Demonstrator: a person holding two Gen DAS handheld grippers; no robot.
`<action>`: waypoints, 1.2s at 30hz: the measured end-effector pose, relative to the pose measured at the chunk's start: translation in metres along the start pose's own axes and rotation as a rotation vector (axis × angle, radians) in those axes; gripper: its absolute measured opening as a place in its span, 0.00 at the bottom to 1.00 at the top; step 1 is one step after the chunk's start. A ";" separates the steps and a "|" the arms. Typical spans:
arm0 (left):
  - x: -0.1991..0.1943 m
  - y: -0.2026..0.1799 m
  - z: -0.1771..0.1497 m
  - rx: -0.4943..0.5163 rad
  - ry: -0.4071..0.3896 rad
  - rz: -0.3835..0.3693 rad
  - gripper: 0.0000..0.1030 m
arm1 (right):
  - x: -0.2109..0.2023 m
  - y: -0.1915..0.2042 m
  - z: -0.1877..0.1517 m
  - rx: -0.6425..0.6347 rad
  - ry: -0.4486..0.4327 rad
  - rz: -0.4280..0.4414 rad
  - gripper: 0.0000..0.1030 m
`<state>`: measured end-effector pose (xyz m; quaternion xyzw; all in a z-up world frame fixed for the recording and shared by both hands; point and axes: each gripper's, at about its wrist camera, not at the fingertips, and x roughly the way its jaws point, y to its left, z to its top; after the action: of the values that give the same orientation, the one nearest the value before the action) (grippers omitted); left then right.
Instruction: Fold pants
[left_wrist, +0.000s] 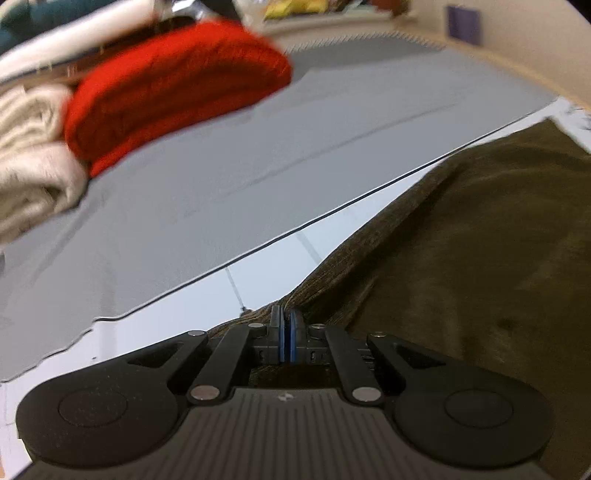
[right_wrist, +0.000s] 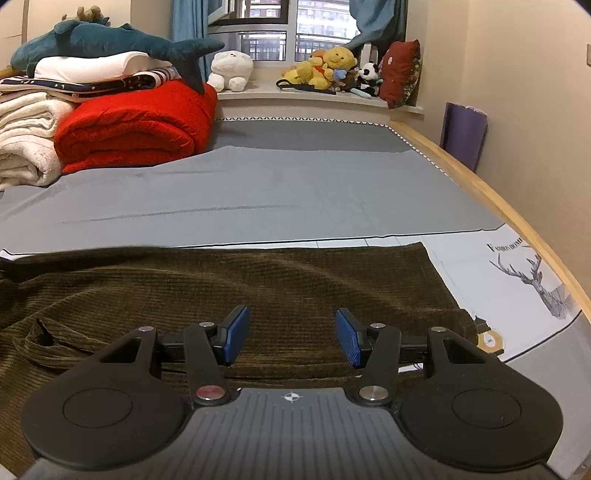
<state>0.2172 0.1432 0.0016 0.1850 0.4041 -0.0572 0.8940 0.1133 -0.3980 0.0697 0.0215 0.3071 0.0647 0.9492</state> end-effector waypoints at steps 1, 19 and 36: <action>-0.022 -0.006 -0.006 0.005 -0.023 -0.010 0.02 | 0.000 0.001 -0.001 0.005 0.004 -0.003 0.53; -0.154 -0.075 -0.169 -0.268 0.000 -0.210 0.03 | 0.017 -0.029 -0.052 0.400 0.132 -0.064 0.53; -0.056 -0.006 -0.176 -0.816 0.348 -0.223 0.59 | 0.035 -0.061 -0.063 0.600 0.162 -0.063 0.53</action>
<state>0.0544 0.2012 -0.0647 -0.2199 0.5553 0.0427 0.8009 0.1111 -0.4532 -0.0063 0.2860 0.3876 -0.0567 0.8745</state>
